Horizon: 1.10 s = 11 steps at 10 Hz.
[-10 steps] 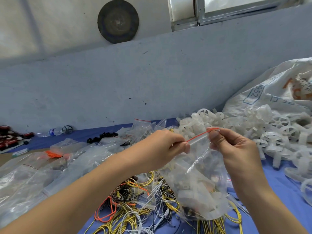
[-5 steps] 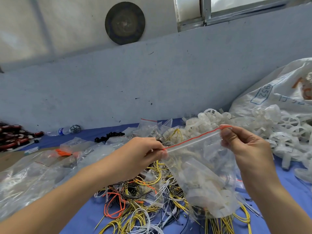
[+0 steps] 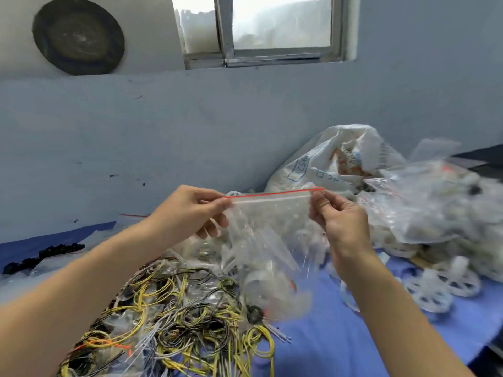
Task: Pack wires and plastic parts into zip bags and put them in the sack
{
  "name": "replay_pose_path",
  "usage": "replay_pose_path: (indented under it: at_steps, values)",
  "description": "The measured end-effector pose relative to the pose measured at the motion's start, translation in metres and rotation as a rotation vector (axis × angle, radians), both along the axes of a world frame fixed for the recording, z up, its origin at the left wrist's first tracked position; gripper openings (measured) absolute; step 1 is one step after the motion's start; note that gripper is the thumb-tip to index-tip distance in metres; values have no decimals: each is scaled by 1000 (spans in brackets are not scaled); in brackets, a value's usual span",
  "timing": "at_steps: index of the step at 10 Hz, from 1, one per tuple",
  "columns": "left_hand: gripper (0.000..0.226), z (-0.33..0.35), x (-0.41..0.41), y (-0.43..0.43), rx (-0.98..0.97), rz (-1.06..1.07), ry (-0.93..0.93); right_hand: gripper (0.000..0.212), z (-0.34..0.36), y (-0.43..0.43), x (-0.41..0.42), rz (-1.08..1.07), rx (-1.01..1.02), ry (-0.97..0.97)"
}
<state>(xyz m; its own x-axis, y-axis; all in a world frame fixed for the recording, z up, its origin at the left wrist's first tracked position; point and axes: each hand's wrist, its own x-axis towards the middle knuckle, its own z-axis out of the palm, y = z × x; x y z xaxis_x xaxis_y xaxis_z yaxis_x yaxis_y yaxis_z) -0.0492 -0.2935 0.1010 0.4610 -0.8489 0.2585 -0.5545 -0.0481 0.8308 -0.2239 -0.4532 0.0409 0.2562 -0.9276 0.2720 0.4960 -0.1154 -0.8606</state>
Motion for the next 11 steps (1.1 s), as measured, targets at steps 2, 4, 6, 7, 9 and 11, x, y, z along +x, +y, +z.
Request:
replay_pose_path:
  at_steps: [2,4,6,7,9,11]
  values:
    - [10,60,-75,-206,-202,-190,459,16,104,-135,-89,-393,-297,254]
    - [9,96,-141,-367,-388,-301,679,12,167,-230,-147,-726,-671,498]
    - [13,9,-146,-457,-164,-209,647,18,60,-290,-152,-835,-719,998]
    - [16,-32,-136,-466,31,-112,653,21,2,-296,-145,-694,-660,1243]
    - [32,-46,-117,-409,308,-158,490,31,-10,-258,-120,-653,-657,1409]
    - [16,7,-90,-255,161,-340,307,31,46,-139,-66,-551,-703,880]
